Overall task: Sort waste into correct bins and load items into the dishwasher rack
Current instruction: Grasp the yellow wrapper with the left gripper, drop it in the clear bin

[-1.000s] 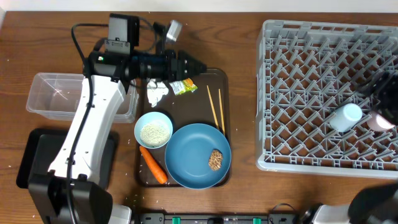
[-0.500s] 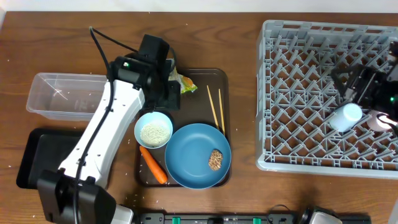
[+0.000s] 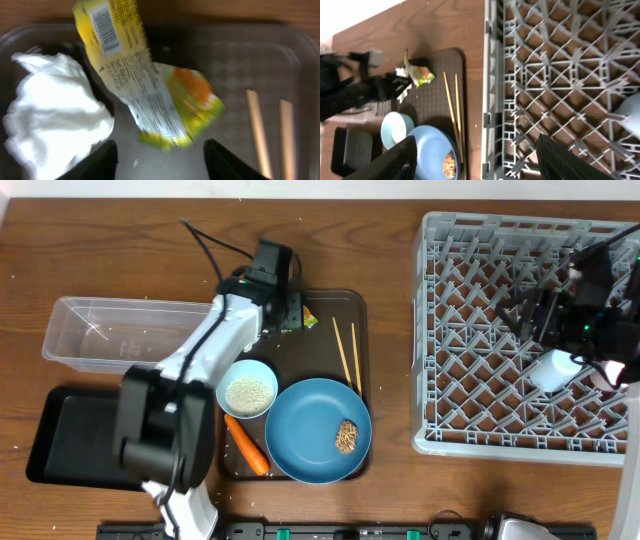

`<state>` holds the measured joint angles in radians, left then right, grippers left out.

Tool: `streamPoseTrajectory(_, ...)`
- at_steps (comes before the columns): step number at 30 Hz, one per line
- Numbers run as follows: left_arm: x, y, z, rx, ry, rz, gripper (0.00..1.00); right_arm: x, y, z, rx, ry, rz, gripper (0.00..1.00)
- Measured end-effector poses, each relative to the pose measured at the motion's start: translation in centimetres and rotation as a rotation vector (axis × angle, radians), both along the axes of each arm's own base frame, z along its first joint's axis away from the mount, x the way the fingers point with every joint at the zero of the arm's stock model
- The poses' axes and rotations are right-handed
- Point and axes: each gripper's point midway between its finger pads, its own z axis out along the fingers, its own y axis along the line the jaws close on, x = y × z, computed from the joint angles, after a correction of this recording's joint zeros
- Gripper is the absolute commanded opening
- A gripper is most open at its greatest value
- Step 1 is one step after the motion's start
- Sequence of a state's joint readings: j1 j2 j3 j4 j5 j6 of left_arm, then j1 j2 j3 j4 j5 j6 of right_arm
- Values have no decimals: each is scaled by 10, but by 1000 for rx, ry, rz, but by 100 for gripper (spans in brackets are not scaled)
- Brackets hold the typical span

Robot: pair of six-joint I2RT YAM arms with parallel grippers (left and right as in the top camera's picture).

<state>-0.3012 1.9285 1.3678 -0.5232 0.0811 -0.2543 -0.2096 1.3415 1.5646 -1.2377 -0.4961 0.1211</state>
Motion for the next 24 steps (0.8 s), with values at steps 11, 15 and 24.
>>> streamPoseTrajectory(11,4,0,-33,0,42,55,6,-2,10,-6,4,15,30,67)
streamPoseTrajectory(15,-6,2,-29,2,76,48,6,-1,9,-5,3,10,30,67)
streamPoseTrajectory(24,-25,31,93,56,-120,98,6,4,9,-2,-2,-15,30,68)
